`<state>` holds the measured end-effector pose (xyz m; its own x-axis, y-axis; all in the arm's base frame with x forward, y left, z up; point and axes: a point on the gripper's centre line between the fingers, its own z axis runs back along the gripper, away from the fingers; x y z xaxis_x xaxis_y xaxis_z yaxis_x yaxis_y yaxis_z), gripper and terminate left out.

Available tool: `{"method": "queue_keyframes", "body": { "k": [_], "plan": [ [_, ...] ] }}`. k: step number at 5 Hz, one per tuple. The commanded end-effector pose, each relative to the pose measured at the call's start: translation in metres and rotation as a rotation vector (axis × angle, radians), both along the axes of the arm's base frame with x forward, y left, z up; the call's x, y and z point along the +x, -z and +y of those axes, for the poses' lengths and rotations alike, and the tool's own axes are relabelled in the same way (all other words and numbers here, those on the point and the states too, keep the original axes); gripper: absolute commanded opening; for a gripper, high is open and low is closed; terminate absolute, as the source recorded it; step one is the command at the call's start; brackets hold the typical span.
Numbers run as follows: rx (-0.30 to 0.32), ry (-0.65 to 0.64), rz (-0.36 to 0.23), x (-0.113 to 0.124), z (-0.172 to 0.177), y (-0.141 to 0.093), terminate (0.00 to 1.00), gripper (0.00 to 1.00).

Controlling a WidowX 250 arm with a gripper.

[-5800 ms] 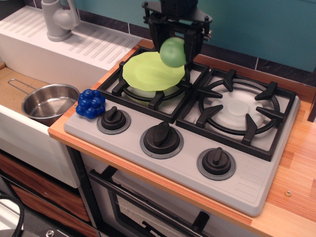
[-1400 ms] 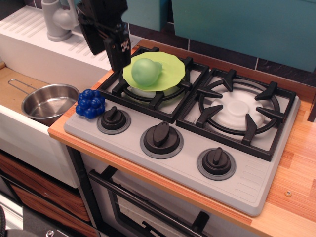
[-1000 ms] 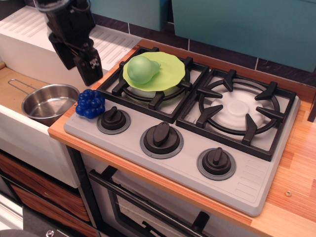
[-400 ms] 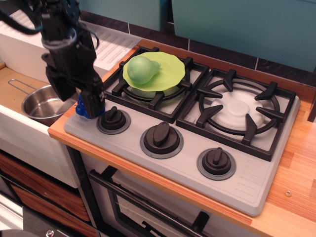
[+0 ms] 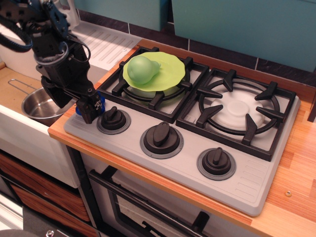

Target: Put pear on plate and blueberry in pot or pan in sink

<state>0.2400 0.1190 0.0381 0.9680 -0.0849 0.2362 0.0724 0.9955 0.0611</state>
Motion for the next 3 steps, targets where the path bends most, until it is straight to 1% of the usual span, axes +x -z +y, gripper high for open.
{"method": "queue_keyframes", "body": {
  "k": [1, 2, 3],
  "plan": [
    [0.004, 0.058, -0.087, 0.0122, 0.0067, 0.0068, 0.0, 1.0],
    [-0.003, 0.069, -0.092, 0.0165, 0.008, 0.0089, 0.0, 1.0],
    [-0.009, 0.089, -0.11, 0.0193, 0.0091, 0.0123, 0.0, 1.0]
  ]
}}
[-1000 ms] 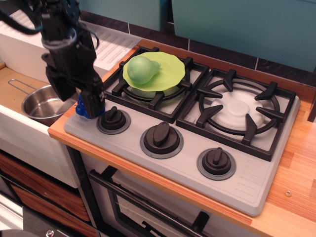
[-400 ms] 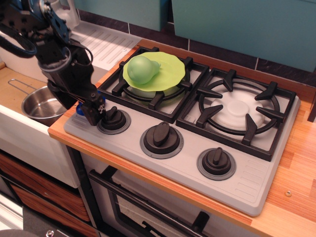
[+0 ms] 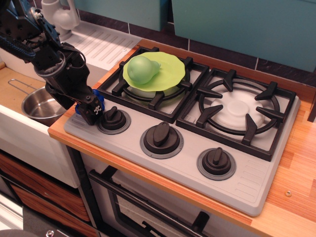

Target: Put pear on plate and blueberry in pot or pan in sink

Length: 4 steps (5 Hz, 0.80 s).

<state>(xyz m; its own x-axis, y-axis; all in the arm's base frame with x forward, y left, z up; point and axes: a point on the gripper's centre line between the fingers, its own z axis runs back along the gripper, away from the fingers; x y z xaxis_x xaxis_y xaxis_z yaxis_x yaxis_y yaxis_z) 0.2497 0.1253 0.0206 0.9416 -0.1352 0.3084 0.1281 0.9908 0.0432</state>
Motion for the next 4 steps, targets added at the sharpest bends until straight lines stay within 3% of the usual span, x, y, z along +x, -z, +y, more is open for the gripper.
{"method": "queue_keyframes", "body": {
  "k": [1, 2, 4],
  "plan": [
    [0.013, 0.032, -0.044, 0.012, 0.003, -0.001, 0.0, 0.0],
    [0.014, 0.039, -0.047, 0.013, 0.003, -0.002, 0.0, 0.0],
    [-0.004, 0.07, 0.03, 0.002, 0.009, -0.035, 0.0, 0.0]
  ]
}}
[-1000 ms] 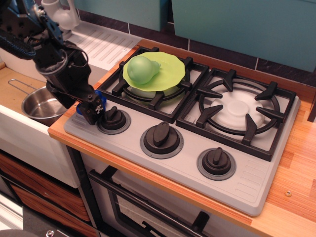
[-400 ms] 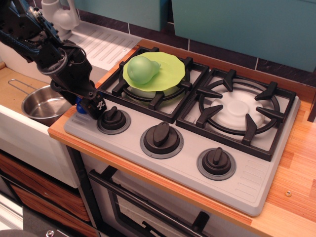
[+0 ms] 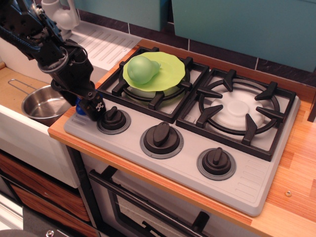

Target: Put pear on plate and blueberry in pot or pan in sink

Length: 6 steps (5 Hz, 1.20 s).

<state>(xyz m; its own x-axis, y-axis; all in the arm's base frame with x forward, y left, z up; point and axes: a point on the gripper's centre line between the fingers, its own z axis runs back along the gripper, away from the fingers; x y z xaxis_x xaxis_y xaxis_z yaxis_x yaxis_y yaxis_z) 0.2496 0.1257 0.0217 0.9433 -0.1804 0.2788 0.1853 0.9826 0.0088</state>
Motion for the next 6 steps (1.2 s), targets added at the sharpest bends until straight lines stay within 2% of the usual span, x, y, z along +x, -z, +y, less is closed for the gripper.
{"method": "queue_keyframes", "body": {
  "k": [1, 4, 6],
  "plan": [
    [0.022, 0.042, -0.007, 0.005, 0.02, -0.037, 0.0, 0.0],
    [0.017, 0.109, -0.018, 0.031, 0.086, -0.032, 0.0, 0.0],
    [0.012, 0.118, -0.002, 0.036, 0.108, -0.028, 0.0, 0.0]
  ]
}}
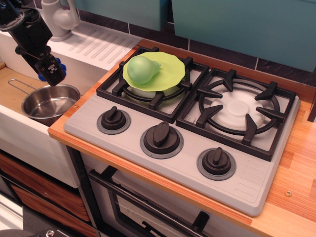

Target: Put pear on plate and blueberry in pot or pan in sink

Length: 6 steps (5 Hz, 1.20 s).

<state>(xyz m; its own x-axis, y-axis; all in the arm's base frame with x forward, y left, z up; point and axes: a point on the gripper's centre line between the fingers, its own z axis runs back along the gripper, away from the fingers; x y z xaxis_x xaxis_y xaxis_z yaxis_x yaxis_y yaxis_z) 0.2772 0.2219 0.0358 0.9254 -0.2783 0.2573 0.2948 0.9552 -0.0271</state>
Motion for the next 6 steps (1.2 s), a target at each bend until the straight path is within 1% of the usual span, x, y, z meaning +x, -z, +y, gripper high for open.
{"method": "queue_keyframes", "body": {
  "k": [1, 2, 3, 4, 5, 6],
  "plan": [
    [0.031, -0.004, -0.034, 0.007, 0.013, -0.01, 0.0, 0.0],
    [0.022, -0.017, -0.028, 0.006, 0.012, -0.004, 0.0, 0.0],
    [0.006, -0.019, -0.041, 0.005, 0.008, 0.004, 0.0, 0.0],
    [0.007, -0.025, -0.037, 0.004, 0.005, 0.003, 0.0, 0.0],
    [0.005, -0.032, -0.029, 0.004, 0.002, 0.001, 0.0, 1.0],
    [-0.001, -0.036, -0.026, 0.003, -0.001, -0.001, 0.0, 1.0]
  ]
}}
